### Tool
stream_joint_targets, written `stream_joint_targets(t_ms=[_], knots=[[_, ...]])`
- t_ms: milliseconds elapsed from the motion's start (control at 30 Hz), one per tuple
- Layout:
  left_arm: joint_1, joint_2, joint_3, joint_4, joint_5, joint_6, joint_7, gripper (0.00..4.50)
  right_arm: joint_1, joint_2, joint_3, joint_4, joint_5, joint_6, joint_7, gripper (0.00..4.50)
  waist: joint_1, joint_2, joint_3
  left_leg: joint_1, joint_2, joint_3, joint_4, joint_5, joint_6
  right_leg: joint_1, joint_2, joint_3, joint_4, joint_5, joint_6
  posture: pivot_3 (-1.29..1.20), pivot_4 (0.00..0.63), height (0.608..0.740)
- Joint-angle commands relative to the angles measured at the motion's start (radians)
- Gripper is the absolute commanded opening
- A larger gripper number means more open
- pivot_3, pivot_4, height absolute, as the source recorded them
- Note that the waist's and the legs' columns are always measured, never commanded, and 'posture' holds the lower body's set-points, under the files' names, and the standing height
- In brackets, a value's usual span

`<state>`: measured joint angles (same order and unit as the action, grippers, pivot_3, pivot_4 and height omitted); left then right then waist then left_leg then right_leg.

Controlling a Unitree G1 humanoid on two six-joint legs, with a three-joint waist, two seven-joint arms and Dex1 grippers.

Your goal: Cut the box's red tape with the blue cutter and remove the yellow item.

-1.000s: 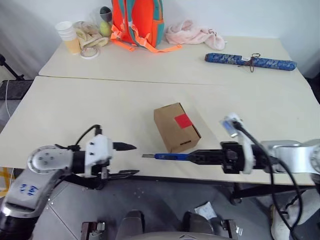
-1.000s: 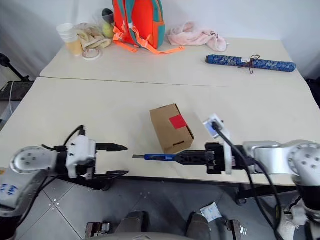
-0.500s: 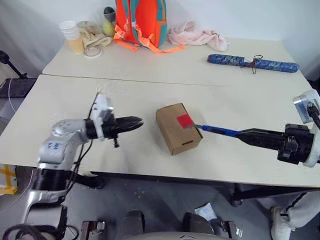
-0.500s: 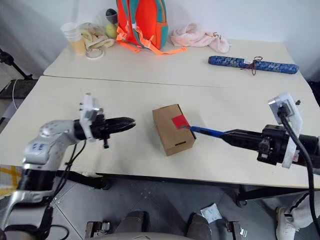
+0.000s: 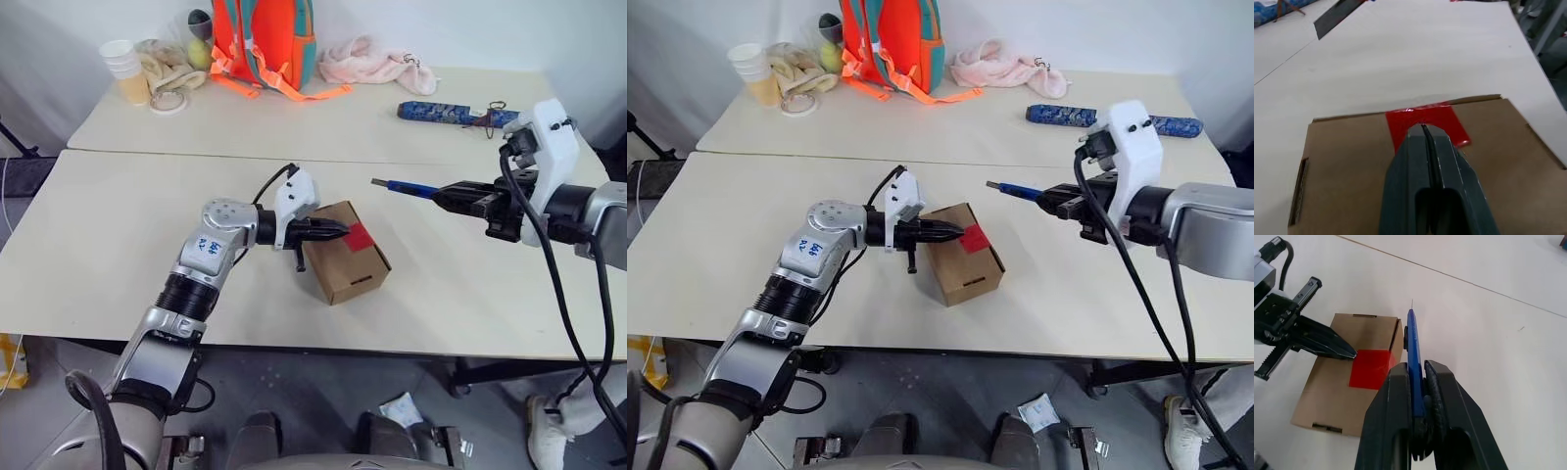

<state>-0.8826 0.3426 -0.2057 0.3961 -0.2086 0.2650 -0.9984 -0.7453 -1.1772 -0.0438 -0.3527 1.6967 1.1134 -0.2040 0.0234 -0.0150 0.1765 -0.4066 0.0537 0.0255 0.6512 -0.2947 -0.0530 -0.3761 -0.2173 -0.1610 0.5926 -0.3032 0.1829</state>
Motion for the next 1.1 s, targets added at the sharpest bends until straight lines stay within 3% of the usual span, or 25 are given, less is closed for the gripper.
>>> stream_joint_targets(t_ms=[33,433,1100], knots=[[-0.006,-0.010,0.026,-0.015,0.000,0.003,0.019,0.00,-0.023,0.018,0.006,-0.030,-0.002,0.011,-0.008,0.14,0.003,0.000,0.000,0.000,0.000,0.000,0.001,0.000,0.000,0.000,0.000,0.000,0.000,0.000,0.000,0.00,0.150,0.740],[-0.001,0.017,-0.017,-0.004,0.081,0.062,0.026,0.00,-0.043,0.119,0.040,-0.030,-0.077,0.036,-0.026,0.14,0.001,0.000,0.000,0.000,0.000,0.000,0.002,0.000,0.000,0.000,0.000,0.000,0.002,0.000,0.000,0.00,0.150,0.740],[0.039,0.031,-0.015,-0.059,0.087,0.140,0.028,0.00,-0.015,0.247,0.018,-0.008,-0.213,0.069,-0.010,0.14,0.000,0.001,0.000,0.001,0.000,0.000,0.002,0.000,0.000,0.000,0.000,0.001,0.004,0.000,0.000,0.00,0.150,0.740]])
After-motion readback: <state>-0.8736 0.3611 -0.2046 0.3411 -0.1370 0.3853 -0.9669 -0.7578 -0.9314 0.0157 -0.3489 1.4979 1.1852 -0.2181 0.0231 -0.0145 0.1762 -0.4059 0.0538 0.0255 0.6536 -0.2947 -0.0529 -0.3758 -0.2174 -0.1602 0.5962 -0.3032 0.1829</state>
